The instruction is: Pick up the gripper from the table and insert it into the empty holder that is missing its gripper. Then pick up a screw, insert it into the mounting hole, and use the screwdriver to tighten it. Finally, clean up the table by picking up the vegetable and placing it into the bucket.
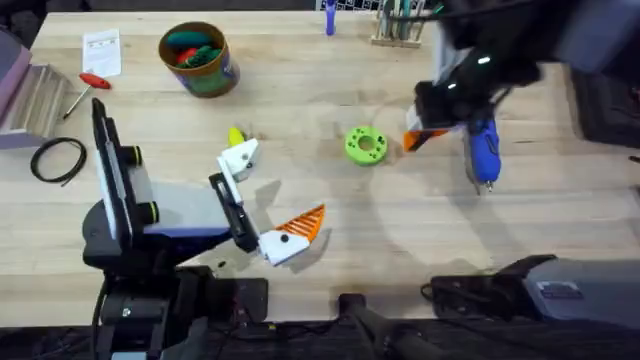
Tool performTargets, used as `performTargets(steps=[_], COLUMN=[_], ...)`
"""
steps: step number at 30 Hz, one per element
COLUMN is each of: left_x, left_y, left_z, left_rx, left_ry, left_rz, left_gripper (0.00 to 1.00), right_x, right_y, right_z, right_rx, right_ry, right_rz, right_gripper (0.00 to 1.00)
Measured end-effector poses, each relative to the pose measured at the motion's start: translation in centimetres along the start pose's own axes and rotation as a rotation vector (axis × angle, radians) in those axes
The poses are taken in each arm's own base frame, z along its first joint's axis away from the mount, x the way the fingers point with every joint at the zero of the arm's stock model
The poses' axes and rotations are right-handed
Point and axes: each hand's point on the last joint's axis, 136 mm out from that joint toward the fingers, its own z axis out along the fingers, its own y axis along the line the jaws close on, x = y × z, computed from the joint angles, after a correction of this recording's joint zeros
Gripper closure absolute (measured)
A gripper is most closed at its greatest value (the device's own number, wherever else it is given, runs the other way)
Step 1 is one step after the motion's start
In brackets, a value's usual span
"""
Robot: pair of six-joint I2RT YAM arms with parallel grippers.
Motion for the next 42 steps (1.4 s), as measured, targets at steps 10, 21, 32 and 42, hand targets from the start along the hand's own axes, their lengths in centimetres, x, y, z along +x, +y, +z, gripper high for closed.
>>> performTargets(steps=[10, 21, 32, 42], left_x=[0.0, 0.0, 0.0, 0.0], left_y=[0.0, 0.0, 0.0, 0.0], left_z=[0.0, 0.0, 0.0, 0.0], left_rx=[0.000, 0.000, 0.000, 0.000], left_ry=[0.000, 0.000, 0.000, 0.000], left_rz=[0.000, 0.000, 0.000, 0.000], left_gripper=[0.014, 0.015, 0.014, 0.014], right_x=[-0.6, -1.5, 3.0, 3.0], right_y=[2.1, 10.9, 15.8, 17.2], right_z=[-9.8, -11.1, -6.9, -8.5], right_rx=[-0.232, -0.772, -1.284, -1.546], right_ry=[-0.330, -0.409, -0.150, -0.042], right_rz=[-0.014, -0.180, -0.221, -0.361], right_gripper=[0.992, 0.992, 0.992, 0.992])
